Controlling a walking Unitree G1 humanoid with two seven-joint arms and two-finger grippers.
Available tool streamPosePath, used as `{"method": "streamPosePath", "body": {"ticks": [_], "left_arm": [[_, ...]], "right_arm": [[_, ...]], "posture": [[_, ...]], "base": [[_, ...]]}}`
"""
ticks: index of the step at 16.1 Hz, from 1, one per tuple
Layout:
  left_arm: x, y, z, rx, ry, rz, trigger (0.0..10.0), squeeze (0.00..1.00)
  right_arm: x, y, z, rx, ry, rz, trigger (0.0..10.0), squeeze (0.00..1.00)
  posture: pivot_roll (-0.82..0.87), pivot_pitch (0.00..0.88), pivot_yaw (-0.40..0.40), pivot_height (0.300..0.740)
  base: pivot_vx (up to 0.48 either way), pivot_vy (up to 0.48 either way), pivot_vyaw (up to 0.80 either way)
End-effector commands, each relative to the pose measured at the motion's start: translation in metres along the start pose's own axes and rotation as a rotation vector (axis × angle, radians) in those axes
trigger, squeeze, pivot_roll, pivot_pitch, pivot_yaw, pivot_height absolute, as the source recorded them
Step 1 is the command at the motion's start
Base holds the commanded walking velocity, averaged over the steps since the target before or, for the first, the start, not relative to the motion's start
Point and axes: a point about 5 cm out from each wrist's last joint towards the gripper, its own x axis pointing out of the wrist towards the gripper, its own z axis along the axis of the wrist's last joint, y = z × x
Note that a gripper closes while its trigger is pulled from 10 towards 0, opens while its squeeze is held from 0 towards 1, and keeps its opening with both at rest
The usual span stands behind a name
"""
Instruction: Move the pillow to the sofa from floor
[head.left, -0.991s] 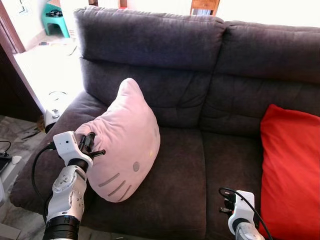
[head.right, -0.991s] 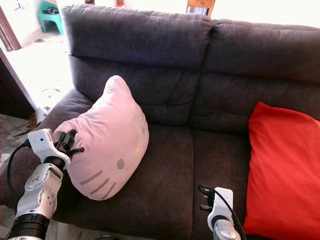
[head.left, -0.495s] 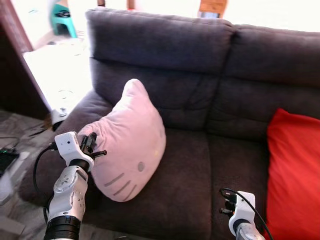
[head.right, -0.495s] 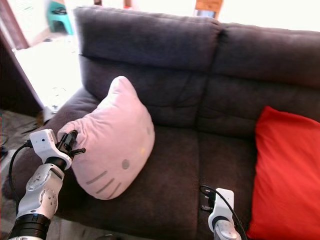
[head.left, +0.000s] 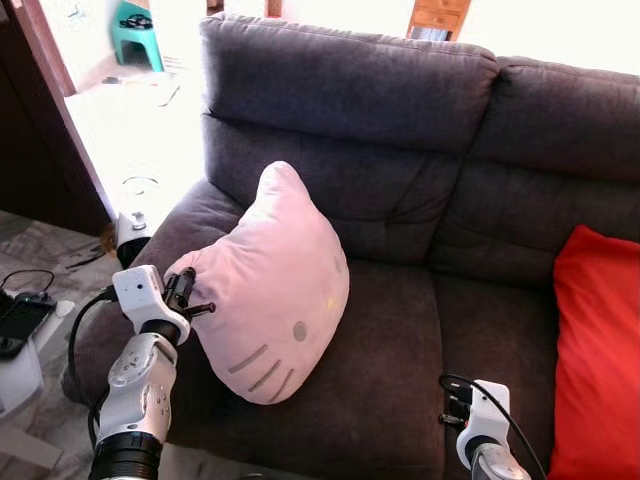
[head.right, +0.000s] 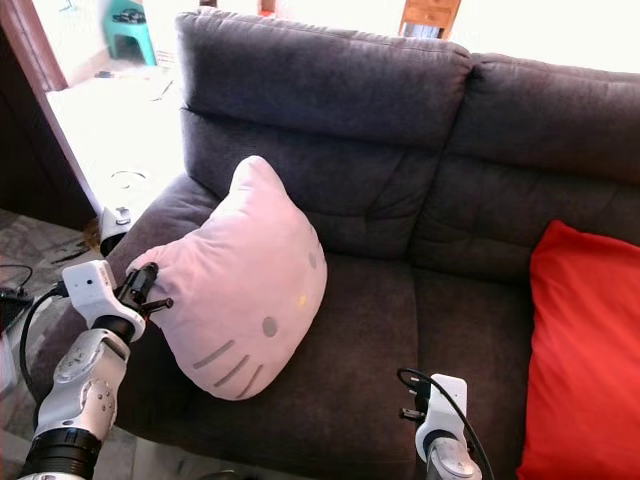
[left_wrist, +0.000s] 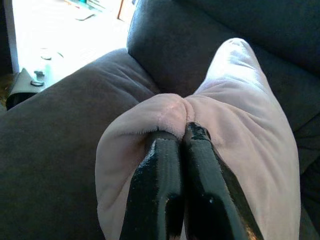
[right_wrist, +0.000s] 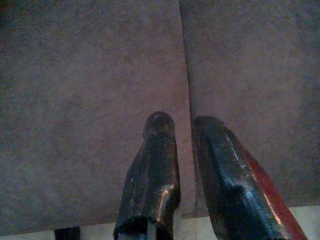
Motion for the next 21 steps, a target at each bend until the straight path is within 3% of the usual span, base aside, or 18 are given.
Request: {"method": "streamPosePath", "body": {"ticks": [1, 21], "left_arm": [[0.0030, -0.0047, 0.0020, 0.005, 0.000, -0.022, 10.0, 0.00], [0.0048, -0.0102, 0.0068, -0.002, -0.006, -0.060, 10.0, 0.00]], "right_arm": [[-0.0013, -0.0056, -0.0030, 0.011, 0.008, -0.017, 10.0, 0.00], [-0.0001, 0.0020, -0.0008, 0.022, 0.000, -0.012, 10.0, 0.00]], "posture": [[0.07, 0.039, -0.051, 0.740], [0.08, 0.052, -0.047, 0.740]], "base": [[0.000, 0.289, 0.00], [0.000, 0.108, 0.00]]}}
